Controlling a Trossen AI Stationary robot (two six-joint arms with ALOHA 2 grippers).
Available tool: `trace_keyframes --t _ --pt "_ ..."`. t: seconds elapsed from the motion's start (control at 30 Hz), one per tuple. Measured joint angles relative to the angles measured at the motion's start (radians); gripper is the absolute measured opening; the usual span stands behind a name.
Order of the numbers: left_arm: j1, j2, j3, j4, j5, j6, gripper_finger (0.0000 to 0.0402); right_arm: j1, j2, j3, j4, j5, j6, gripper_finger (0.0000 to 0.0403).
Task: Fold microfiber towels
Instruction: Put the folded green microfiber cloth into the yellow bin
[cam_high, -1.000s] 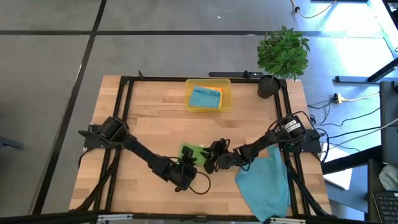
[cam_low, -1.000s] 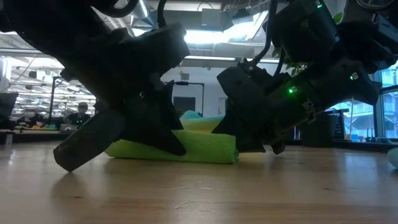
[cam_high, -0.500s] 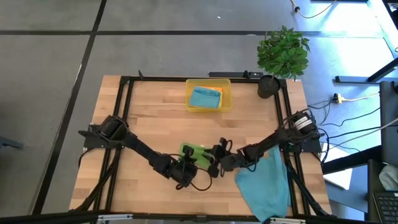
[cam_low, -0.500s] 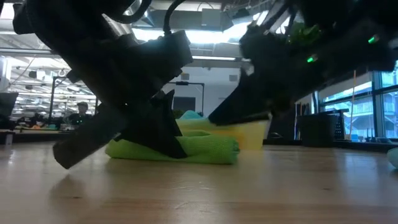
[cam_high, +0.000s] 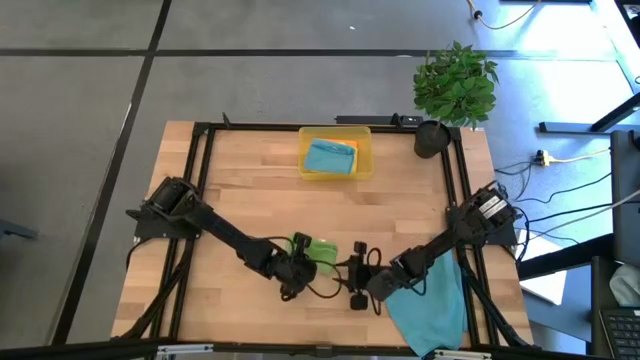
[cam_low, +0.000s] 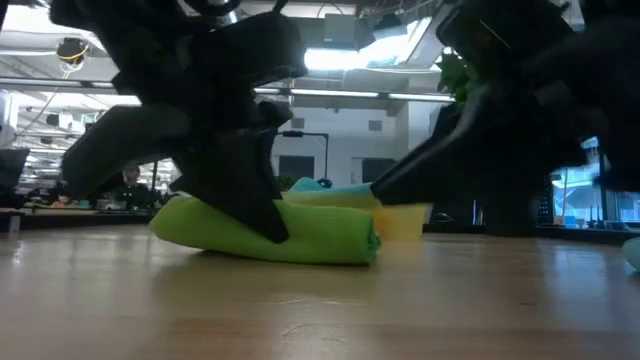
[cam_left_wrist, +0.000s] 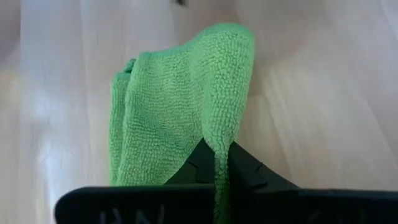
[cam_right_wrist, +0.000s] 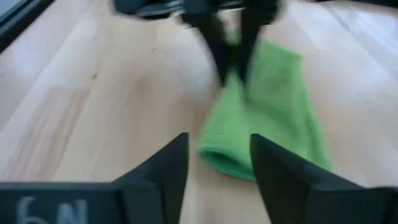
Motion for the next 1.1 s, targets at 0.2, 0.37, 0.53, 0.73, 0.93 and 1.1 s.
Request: trace_keyframes --t 0.2,0.37,0.53,0.73,0.93,1.1 --pt "0.043 -0.01 0.002 0.01 0.089 -0.027 0.0 0.017 0.092 0.032 0.077 0.043 -0.094 0.0252" --pt "0.066 -0.01 0.002 0.01 0.148 -0.04 0.0 0.015 0.158 0.097 0.069 0.132 -0.206 0.0295" --pt "0.078 -0.014 0.003 0.01 0.182 -0.053 0.0 0.014 0.212 0.181 0.018 0.158 -0.291 0.0305" --pt "0.078 -0.059 0.004 0.007 0.183 -0.053 0.0 0.016 0.232 0.27 -0.2 0.205 -0.25 0.0306" --pt "0.076 -0.099 0.004 -0.003 0.18 -0.05 0.0 0.013 0.234 0.291 -0.264 0.243 -0.221 0.0306" --pt "0.076 -0.1 0.004 -0.005 0.179 -0.05 0.0 0.006 0.236 0.29 -0.279 0.266 -0.173 0.0272"
